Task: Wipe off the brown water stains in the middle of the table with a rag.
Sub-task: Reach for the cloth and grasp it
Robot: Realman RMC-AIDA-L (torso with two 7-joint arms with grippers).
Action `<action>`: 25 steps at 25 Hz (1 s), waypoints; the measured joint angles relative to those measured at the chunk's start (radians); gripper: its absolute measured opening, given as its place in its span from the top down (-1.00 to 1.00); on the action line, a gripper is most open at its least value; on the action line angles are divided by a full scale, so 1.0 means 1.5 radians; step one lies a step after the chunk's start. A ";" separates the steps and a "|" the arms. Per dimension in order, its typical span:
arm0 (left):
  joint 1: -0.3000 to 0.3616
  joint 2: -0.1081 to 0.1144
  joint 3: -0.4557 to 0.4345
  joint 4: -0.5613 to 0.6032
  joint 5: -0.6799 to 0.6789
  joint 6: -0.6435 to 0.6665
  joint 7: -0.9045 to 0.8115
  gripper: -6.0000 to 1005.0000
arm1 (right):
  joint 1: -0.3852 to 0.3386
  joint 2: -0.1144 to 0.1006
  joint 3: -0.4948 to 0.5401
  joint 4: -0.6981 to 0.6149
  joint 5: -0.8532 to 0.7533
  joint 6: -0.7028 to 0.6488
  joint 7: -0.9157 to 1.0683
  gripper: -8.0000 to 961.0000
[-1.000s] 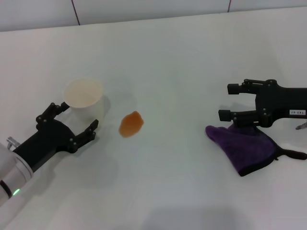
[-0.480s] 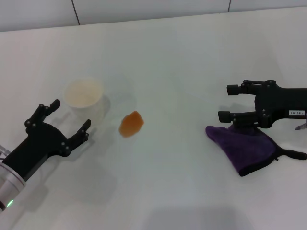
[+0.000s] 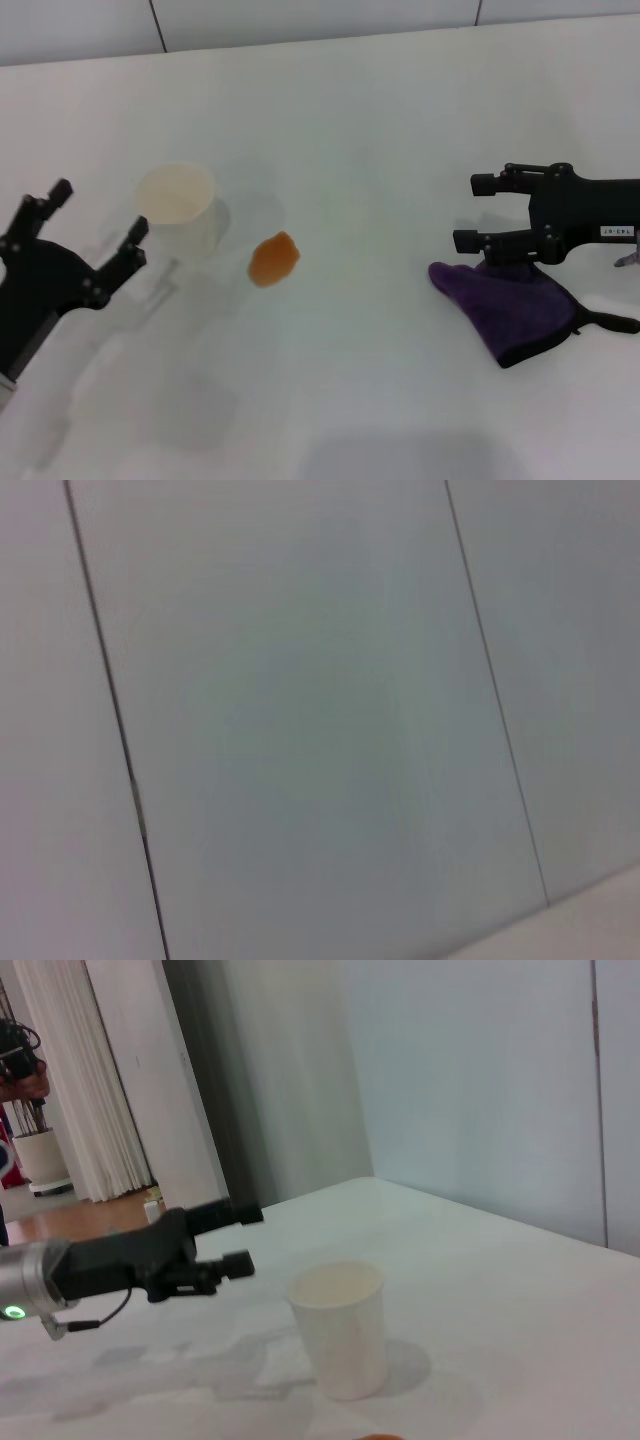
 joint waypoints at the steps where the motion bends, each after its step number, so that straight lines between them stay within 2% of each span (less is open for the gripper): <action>1: 0.000 0.001 0.000 -0.003 -0.002 0.011 -0.009 -0.75 | 0.000 0.000 0.000 0.000 0.000 0.000 0.000 -0.79; 5: -0.007 0.003 -0.001 -0.024 -0.004 0.041 -0.053 -0.75 | 0.001 -0.001 0.002 -0.001 0.000 0.000 0.000 -0.79; 14: -0.074 0.002 0.008 -0.188 0.009 0.104 -0.237 -0.75 | 0.001 0.001 0.006 -0.006 0.003 0.002 -0.001 -0.79; 15: -0.074 0.002 0.008 -0.188 0.009 0.104 -0.237 -0.75 | 0.001 0.001 0.006 -0.006 0.003 0.002 -0.001 -0.79; 17: -0.110 0.003 0.009 -0.254 0.042 0.113 -0.316 -0.75 | 0.001 0.002 0.007 -0.006 0.005 0.005 -0.002 -0.79; 19: -0.129 0.003 0.009 -0.288 0.068 0.120 -0.349 -0.75 | 0.001 0.003 0.007 -0.006 0.005 0.009 -0.002 -0.79; 25: -0.187 0.002 0.009 -0.349 0.151 0.134 -0.412 -0.75 | 0.001 0.004 0.008 -0.006 0.012 0.016 -0.002 -0.79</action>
